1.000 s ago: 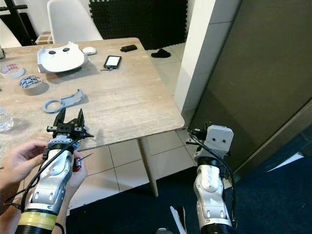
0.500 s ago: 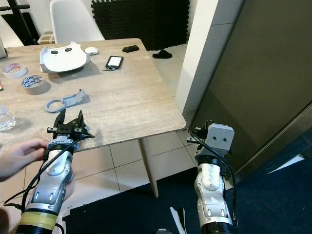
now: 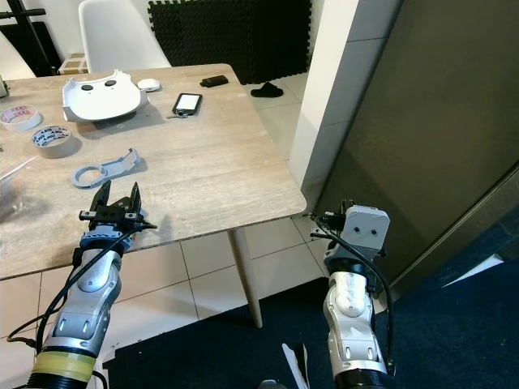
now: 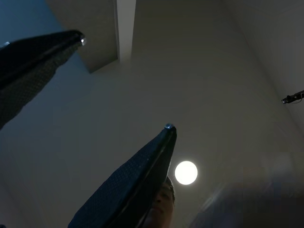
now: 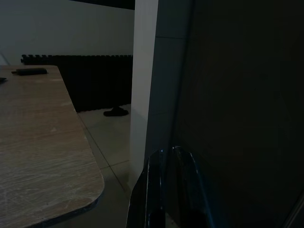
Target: Restocking fridge
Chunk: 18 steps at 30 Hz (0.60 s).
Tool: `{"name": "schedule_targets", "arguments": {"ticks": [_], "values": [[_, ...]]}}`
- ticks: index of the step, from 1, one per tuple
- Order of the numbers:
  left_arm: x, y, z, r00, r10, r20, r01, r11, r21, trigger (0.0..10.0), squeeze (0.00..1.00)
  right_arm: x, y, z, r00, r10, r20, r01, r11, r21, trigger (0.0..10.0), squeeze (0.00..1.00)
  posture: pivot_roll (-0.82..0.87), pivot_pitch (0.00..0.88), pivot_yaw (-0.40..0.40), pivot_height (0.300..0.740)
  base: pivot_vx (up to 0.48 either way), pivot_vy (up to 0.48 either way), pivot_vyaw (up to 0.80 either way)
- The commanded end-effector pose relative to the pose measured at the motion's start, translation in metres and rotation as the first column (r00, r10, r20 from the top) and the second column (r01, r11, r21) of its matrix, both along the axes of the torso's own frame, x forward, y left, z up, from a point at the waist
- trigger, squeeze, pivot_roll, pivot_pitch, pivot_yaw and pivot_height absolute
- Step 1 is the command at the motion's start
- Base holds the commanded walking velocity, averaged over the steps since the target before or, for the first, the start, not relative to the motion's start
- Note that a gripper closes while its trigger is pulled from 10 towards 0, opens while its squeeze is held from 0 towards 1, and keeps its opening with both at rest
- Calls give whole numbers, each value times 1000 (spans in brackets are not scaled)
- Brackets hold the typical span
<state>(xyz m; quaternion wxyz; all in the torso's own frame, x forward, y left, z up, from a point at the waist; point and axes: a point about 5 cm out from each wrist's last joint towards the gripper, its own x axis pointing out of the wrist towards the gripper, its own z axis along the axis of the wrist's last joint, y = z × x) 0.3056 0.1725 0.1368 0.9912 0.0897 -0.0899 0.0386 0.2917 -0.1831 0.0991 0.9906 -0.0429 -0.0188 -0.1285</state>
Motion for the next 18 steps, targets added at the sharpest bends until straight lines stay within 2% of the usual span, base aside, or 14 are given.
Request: {"name": "schedule_targets", "arguments": {"ticks": [1,18], "values": [[-1,-4,-4,1000,-5,-15,4,1000,-14,10000,0,-1,-3,-3,1000,-10,-18,10,1000,4,10000,0,-3,72,-39,740,0,0,0],[0,-4,-4,1000,-7,-13,7,1000,-12,10000,0,-1,-3,-5,1000,-11,-23,11,1000,4,10000,0,-5,73,-36,740,0,0,0]]}}
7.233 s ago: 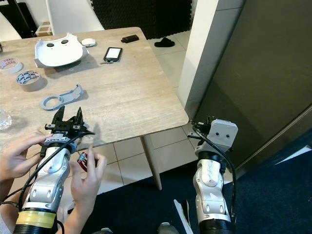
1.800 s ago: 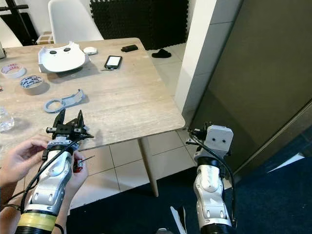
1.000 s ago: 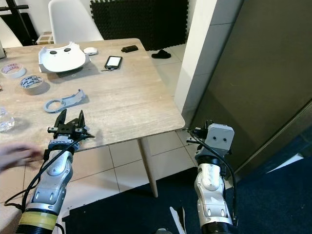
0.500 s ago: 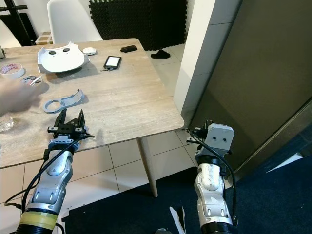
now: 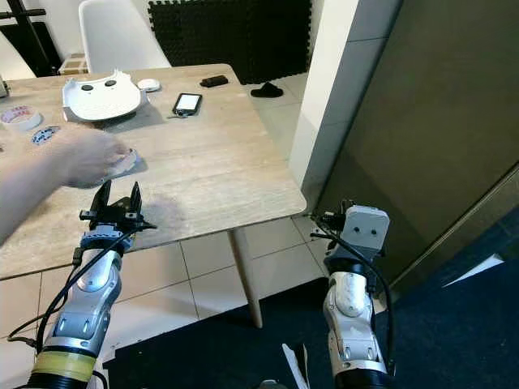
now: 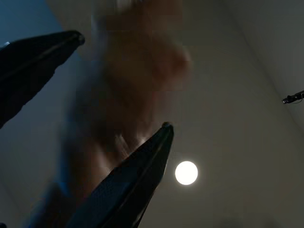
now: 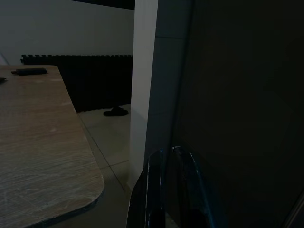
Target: Restocking fridge
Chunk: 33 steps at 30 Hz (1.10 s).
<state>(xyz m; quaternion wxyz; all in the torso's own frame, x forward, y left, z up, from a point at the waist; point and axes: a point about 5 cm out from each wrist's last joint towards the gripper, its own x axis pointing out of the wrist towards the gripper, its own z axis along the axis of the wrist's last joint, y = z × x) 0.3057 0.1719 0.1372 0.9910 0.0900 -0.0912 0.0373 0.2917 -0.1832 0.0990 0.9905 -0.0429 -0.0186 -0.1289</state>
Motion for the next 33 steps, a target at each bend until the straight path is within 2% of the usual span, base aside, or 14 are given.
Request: {"name": "schedule_targets", "arguments": {"ticks": [1,7,12,16,20,22,23,24,25,26,27,28,32,33], "values": [[0,-4,-4,1000,-4,-15,4,1000,-13,10000,0,0,-3,-4,1000,-10,-20,10,1000,4,10000,0,-5,71,-37,740,0,0,0],[3,-6,0,1000,-6,-2,6,1000,-19,10000,0,2,-6,10,1000,-5,26,5,1000,-23,10000,0,-28,59,-41,740,0,0,0],[2,-8,-8,1000,-7,-24,6,1000,-30,10000,0,-5,-16,5,999,-32,9,32,999,-34,10000,0,-57,59,-34,740,0,0,0],[4,-15,-7,999,-36,-23,35,999,-27,10000,0,-5,-14,3,1000,-23,-1,23,999,-46,10000,0,-55,64,-34,740,0,0,0],[7,-9,-4,1000,-13,-13,13,1000,-26,10000,0,-3,-13,5,1000,-18,7,18,999,-30,10000,0,-41,56,-34,740,0,0,0],[5,-7,-1,1000,-11,-2,11,1000,-19,10000,0,3,-16,25,998,-5,66,8,999,-41,10000,0,-16,56,-34,740,0,0,0],[5,-7,-1,1000,-11,-2,11,1000,-19,10000,0,3,-16,25,998,-5,66,8,999,-41,10000,0,-16,56,-34,740,0,0,0],[5,-7,0,1000,-12,1,12,1000,-15,10000,0,6,-17,35,995,-3,97,8,999,-52,10000,0,-12,56,-33,740,0,0,0],[3,0,2,1000,-3,5,3,1000,-1,10000,0,13,-18,56,988,-11,153,19,999,-48,10000,0,6,54,-25,740,0,0,0],[3,0,2,1000,-3,5,3,1000,-1,10000,0,13,-18,56,988,-11,153,19,999,-48,10000,0,6,54,-25,740,0,0,0],[3,5,3,1000,4,10,-4,1000,10,10000,0,16,-12,69,981,3,192,6,999,-48,10000,0,21,47,-25,740,0,0,0],[3,7,4,1000,7,13,-7,1000,14,10000,0,16,-7,75,975,26,220,-7,996,-88,10000,0,23,48,-23,740,0,0,0],[2,11,5,1000,14,15,-15,1000,19,10000,0,14,2,71,971,74,227,-37,986,-162,10000,0,16,48,-16,740,0,0,0],[2,11,4,1000,13,10,-13,1000,23,10000,0,10,5,53,982,68,176,-41,988,-151,10000,0,21,54,-6,740,0,0,0]]}}
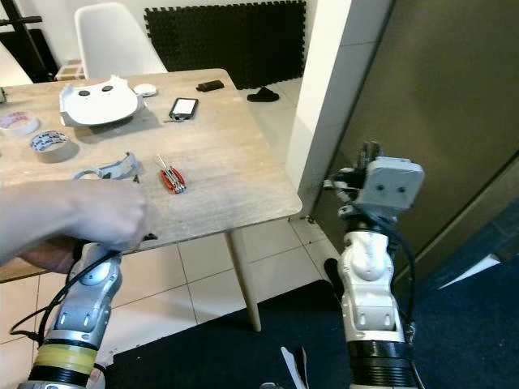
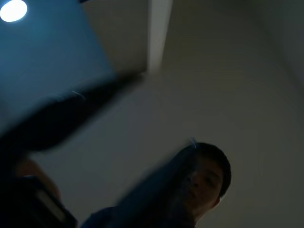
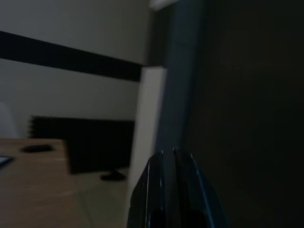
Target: Restocking fridge
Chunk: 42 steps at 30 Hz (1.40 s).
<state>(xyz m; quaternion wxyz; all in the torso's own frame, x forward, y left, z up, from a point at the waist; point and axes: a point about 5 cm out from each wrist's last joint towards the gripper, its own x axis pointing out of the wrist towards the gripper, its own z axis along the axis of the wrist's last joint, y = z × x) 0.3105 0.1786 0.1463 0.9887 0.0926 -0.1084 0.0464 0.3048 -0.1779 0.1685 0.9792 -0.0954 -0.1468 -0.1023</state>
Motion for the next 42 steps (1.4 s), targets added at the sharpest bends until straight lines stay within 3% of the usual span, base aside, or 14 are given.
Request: {"name": "schedule_targets", "arguments": {"ticks": [1,4,16,28,34,37,42], "values": [[-4,4,-6,1000,-8,-30,9,1000,25,10000,0,-7,3,-32,994,-11,-106,9,1000,-12,10000,0,37,53,-11,740,0,0,0],[-3,1,-5,1000,-11,-29,11,1000,19,10000,0,-6,2,-33,992,-15,-125,20,999,38,10000,0,32,58,-15,740,0,0,0],[-5,1,-7,999,-2,-32,2,1000,13,10000,0,-4,-2,-30,992,-30,-126,27,999,-22,10000,0,28,57,-26,740,0,0,0],[10,22,5,998,69,0,-69,997,18,10000,0,-6,-6,-31,989,-25,-148,21,999,-23,10000,0,-9,46,-38,740,0,0,0],[15,25,10,997,73,11,-73,997,16,10000,0,-6,-8,-35,983,-39,-179,33,999,-34,10000,0,-15,47,-39,740,0,0,0],[19,26,14,996,88,32,-88,996,1,10000,0,-13,-3,-43,975,-10,-220,-10,996,-89,10000,0,-17,39,-53,740,0,0,0],[21,26,18,994,93,50,-93,996,-4,10000,0,-17,-3,-47,972,-6,-237,-19,995,-102,10000,0,-19,37,-57,740,0,0,0]]}}
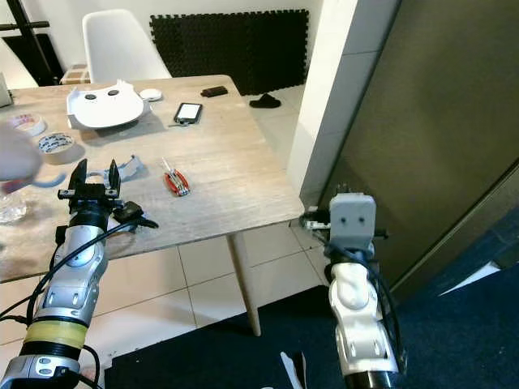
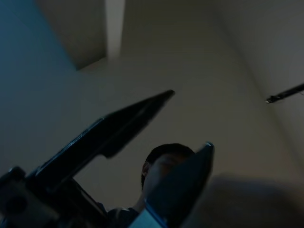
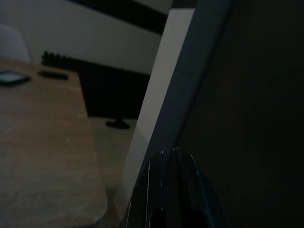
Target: Restocking fridge
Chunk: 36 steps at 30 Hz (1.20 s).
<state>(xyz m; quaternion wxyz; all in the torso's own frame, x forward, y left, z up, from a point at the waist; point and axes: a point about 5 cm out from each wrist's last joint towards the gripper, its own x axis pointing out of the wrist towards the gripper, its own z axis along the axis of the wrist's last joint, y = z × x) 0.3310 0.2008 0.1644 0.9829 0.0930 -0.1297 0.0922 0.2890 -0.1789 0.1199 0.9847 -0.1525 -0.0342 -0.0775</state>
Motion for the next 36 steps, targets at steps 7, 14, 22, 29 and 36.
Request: {"name": "schedule_targets", "arguments": {"ticks": [7,14,22,29,36], "values": [[0,11,2,998,44,35,-44,999,-4,10000,0,-3,-3,-9,995,-69,-77,66,997,-47,10000,0,-44,0,-76,740,0,0,0],[-1,10,1,998,45,43,-44,999,-29,10000,0,0,1,-6,999,-31,-29,30,999,-42,10000,0,-59,0,-70,740,0,0,0],[4,16,6,997,48,55,-46,999,-28,10000,0,-3,-4,-11,997,-63,-39,61,997,-48,10000,0,-62,0,-49,740,0,0,0],[8,16,10,998,36,56,-35,999,-23,10000,0,-3,0,-24,993,-92,-68,90,996,-28,10000,0,-60,0,-20,740,0,0,0],[7,7,1,1000,-12,19,12,1000,-26,10000,0,-1,1,-40,987,-117,-111,115,993,-27,10000,0,-45,0,-14,740,0,0,0]]}}
